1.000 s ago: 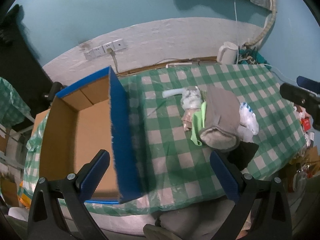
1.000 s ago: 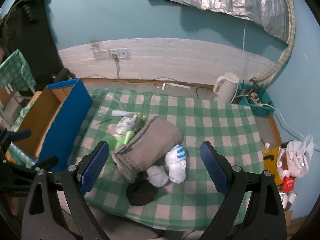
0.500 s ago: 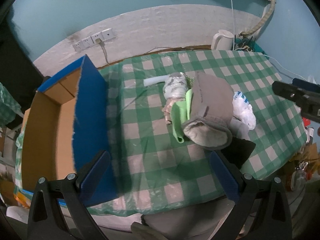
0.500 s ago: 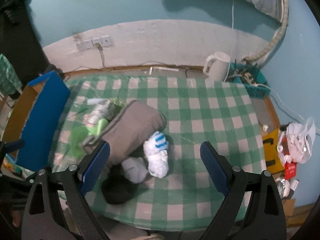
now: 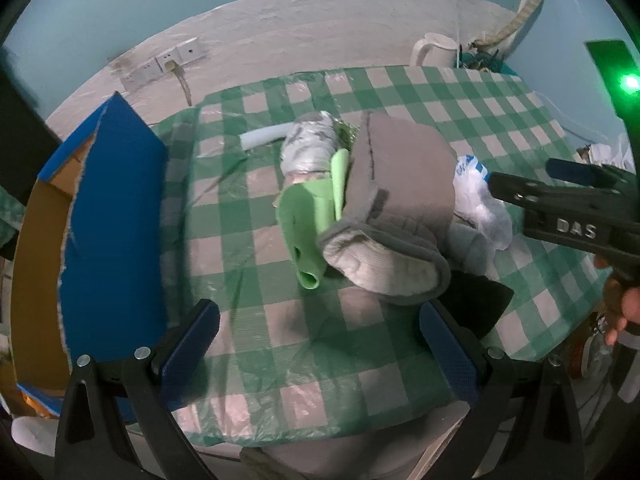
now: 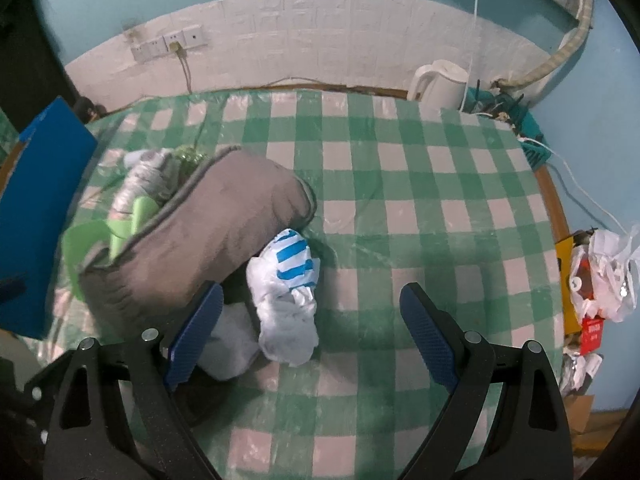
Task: Organize soft objects
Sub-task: 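Reach the right gripper to the blue-striped white bag and grasp it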
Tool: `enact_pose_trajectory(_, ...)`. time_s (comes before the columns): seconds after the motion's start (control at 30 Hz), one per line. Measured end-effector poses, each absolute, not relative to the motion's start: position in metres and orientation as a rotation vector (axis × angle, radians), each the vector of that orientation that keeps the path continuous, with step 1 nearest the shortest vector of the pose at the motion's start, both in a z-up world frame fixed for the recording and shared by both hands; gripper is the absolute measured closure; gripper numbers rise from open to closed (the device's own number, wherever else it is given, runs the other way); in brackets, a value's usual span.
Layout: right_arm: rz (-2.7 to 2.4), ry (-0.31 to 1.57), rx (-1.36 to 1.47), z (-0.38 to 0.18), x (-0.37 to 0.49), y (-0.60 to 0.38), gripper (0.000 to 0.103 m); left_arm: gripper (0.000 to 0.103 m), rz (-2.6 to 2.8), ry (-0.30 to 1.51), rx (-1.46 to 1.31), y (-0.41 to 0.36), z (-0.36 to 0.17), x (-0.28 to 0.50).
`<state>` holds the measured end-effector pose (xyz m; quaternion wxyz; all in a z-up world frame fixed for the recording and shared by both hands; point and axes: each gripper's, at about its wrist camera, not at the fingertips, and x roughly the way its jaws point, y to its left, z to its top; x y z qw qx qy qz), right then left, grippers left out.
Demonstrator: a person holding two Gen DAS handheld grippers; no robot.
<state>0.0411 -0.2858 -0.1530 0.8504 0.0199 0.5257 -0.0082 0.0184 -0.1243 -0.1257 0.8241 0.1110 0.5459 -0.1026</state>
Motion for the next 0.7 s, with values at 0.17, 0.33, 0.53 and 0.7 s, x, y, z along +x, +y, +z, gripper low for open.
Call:
enact_pose_trajectory(0.17,-0.002,1.131,0.026,-0.173,0.052,-0.282,0.018,0.002,-0.228,1.173,0.252,-0.131,-0.137,0.02)
enact_pose_trajectory(0.33,0.012,1.169,0.011,-0.191,0.055,-0.278,0.021,0.002,-0.224,1.192,0.236,-0.131,-0.147,0.028)
enact_pose_trajectory(0.53,0.033,1.183,0.024,-0.198,0.058,-0.271,0.03,0.002,-0.211,1.199,0.225,-0.133,-0.153,0.038)
enact_pose_trajectory(0.7,0.06,1.212,0.016,-0.204,0.065,-0.267,0.052,0.002,-0.203,1.214,0.228,-0.137,-0.16,0.044)
